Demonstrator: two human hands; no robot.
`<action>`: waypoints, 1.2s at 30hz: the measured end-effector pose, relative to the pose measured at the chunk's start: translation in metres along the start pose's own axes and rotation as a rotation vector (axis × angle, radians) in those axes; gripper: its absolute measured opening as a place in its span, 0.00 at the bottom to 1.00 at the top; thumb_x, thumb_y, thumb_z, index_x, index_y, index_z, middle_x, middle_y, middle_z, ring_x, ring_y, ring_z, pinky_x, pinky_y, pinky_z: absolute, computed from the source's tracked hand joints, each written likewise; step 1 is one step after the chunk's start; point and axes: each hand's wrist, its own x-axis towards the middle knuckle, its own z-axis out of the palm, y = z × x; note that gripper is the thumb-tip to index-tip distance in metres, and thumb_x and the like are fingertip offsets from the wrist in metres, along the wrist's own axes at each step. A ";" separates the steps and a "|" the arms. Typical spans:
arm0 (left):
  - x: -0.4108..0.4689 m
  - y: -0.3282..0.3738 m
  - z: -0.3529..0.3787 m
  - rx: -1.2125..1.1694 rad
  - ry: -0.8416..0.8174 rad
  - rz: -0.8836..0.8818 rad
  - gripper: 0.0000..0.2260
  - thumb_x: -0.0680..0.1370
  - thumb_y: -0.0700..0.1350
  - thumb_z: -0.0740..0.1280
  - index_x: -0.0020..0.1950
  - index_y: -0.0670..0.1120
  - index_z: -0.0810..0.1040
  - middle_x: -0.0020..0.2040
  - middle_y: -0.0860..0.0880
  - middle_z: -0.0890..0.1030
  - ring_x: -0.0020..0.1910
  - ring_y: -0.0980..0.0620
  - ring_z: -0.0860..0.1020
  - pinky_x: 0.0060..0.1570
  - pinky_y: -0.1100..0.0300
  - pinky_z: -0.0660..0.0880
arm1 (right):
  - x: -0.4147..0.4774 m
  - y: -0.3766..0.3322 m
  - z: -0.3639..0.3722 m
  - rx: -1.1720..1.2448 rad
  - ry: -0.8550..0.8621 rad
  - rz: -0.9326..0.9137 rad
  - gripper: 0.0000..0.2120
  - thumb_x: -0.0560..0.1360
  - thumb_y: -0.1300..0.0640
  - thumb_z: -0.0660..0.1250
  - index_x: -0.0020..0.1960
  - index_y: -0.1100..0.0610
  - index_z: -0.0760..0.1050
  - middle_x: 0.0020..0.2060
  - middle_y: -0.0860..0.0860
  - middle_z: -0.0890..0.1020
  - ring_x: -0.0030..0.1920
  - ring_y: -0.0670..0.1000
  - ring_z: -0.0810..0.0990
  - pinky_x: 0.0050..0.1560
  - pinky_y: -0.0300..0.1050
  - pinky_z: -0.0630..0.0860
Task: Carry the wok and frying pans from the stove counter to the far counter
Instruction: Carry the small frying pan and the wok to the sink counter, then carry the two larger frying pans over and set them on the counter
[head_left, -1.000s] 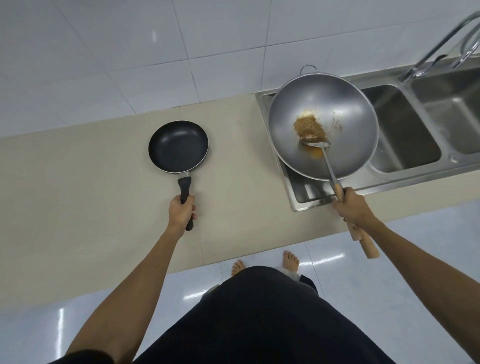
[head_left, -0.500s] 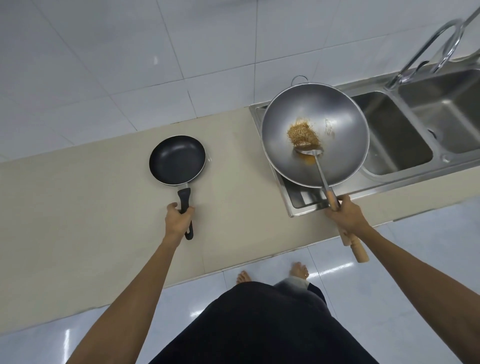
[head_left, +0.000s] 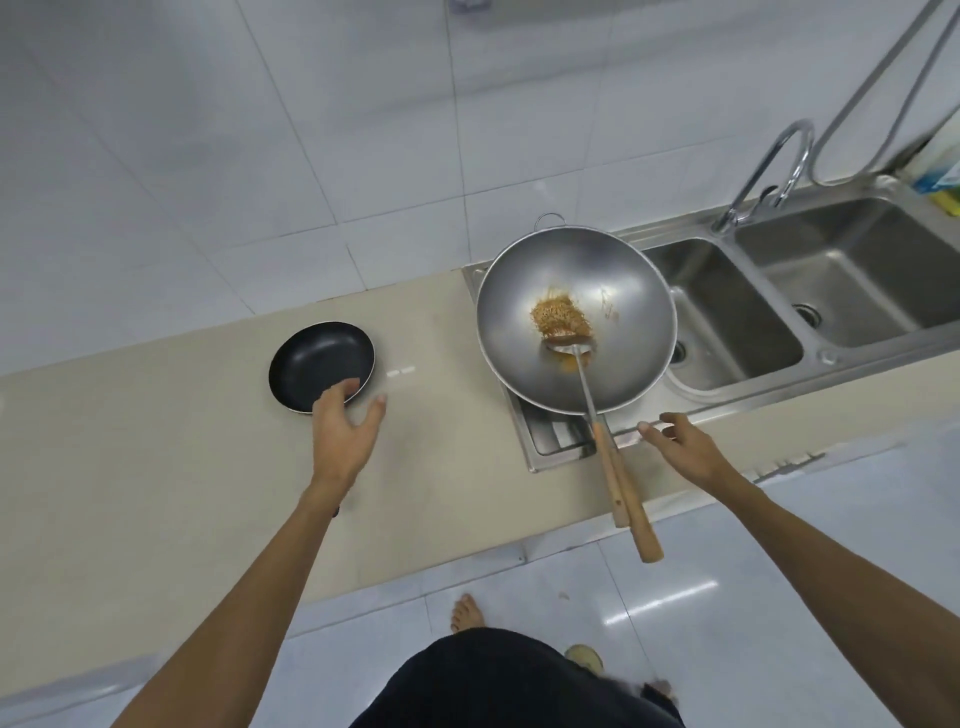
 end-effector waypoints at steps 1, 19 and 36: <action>-0.002 0.012 0.010 0.037 -0.018 0.034 0.23 0.77 0.56 0.70 0.69 0.47 0.75 0.64 0.52 0.77 0.66 0.52 0.73 0.67 0.52 0.71 | 0.000 0.005 -0.015 -0.004 0.009 -0.007 0.37 0.76 0.34 0.63 0.75 0.59 0.65 0.69 0.62 0.76 0.66 0.62 0.75 0.57 0.50 0.70; -0.097 0.308 0.310 0.506 -0.484 0.614 0.31 0.80 0.59 0.65 0.77 0.42 0.68 0.75 0.41 0.71 0.74 0.43 0.67 0.73 0.50 0.62 | -0.032 0.180 -0.365 -0.189 0.334 -0.017 0.45 0.72 0.27 0.55 0.75 0.60 0.66 0.71 0.64 0.73 0.69 0.65 0.72 0.69 0.61 0.69; -0.109 0.533 0.659 0.614 -0.785 0.863 0.33 0.80 0.61 0.63 0.78 0.42 0.66 0.77 0.43 0.69 0.75 0.44 0.66 0.75 0.50 0.62 | 0.020 0.367 -0.597 -0.160 0.429 0.284 0.45 0.74 0.27 0.54 0.78 0.58 0.62 0.76 0.62 0.67 0.74 0.63 0.67 0.73 0.62 0.64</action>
